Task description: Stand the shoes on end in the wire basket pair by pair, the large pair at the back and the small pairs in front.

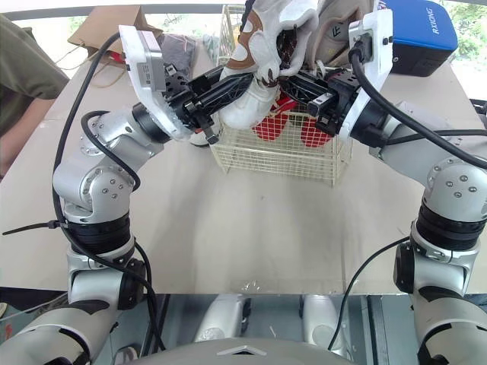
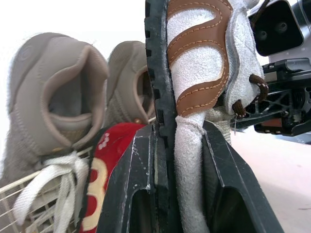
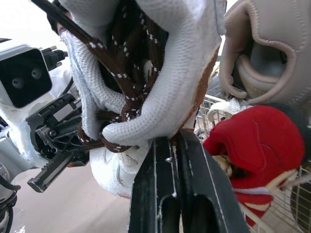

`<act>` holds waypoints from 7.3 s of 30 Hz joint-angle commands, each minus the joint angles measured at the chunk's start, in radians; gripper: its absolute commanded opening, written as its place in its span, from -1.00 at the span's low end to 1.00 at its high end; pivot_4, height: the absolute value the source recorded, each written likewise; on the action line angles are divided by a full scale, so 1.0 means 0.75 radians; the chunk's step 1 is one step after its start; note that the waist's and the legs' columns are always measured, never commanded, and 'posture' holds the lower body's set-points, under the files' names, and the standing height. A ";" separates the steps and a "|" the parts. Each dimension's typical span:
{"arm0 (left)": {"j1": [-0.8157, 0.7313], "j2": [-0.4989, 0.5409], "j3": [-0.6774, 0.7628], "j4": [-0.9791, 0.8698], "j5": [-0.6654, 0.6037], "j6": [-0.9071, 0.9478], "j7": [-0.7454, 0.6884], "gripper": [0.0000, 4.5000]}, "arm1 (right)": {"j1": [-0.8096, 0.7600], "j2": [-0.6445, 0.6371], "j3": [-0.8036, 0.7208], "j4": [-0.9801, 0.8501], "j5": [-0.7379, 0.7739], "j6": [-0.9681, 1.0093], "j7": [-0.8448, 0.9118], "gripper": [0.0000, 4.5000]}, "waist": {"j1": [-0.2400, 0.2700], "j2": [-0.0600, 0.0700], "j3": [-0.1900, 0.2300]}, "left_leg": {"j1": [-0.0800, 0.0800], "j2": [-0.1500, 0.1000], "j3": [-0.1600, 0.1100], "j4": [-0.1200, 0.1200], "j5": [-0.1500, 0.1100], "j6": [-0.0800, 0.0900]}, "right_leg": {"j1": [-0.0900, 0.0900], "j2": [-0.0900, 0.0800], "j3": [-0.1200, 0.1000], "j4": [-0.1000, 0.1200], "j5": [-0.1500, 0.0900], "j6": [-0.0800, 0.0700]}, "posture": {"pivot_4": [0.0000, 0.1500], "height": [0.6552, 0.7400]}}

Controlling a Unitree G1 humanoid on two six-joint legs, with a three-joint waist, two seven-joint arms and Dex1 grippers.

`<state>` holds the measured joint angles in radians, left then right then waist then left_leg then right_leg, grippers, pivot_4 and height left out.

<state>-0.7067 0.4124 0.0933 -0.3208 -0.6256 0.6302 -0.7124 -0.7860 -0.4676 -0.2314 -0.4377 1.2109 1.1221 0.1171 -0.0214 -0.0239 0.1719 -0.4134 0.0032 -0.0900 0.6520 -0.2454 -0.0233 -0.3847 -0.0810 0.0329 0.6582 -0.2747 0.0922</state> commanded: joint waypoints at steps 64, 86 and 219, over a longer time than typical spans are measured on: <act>-0.102 0.083 0.168 0.121 -0.574 0.447 0.119 0.40 | 0.034 -0.188 0.114 -0.055 0.382 -0.260 -0.286 -1.00 | -0.026 0.000 0.000 | -0.001 0.000 -0.001 -0.001 -0.002 0.004 | 0.000 0.000 0.000 -0.002 0.000 0.000 | 1.00 1.00; 0.606 0.509 0.307 -0.439 -0.591 0.269 -0.105 0.79 | 0.617 -0.242 0.252 -0.319 -0.927 -0.768 -0.152 -1.00 | 0.010 -0.001 0.000 | 0.007 0.001 0.002 -0.004 -0.002 0.004 | 0.006 0.001 0.006 -0.004 0.000 0.000 | 1.00 1.00; 0.083 -0.063 0.037 0.103 0.449 -0.661 0.073 -0.99 | 1.175 -0.464 -0.280 -0.595 -0.521 -0.849 0.675 1.00 | 0.030 -0.011 -0.008 | 0.008 -0.001 -0.003 0.000 0.002 -0.003 | 0.010 -0.004 -0.007 -0.001 -0.001 0.000 | 1.00 1.00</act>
<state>-0.6471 0.3723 0.1538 -0.2476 -0.3975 0.3822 -0.6704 0.0938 -0.8138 -0.3968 -0.8489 0.7964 0.4998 0.6218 0.0011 -0.0322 0.1662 -0.4078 0.0026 -0.0922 0.6519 -0.2442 -0.0256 -0.3769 -0.0833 0.0276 0.6573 -0.2752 0.0919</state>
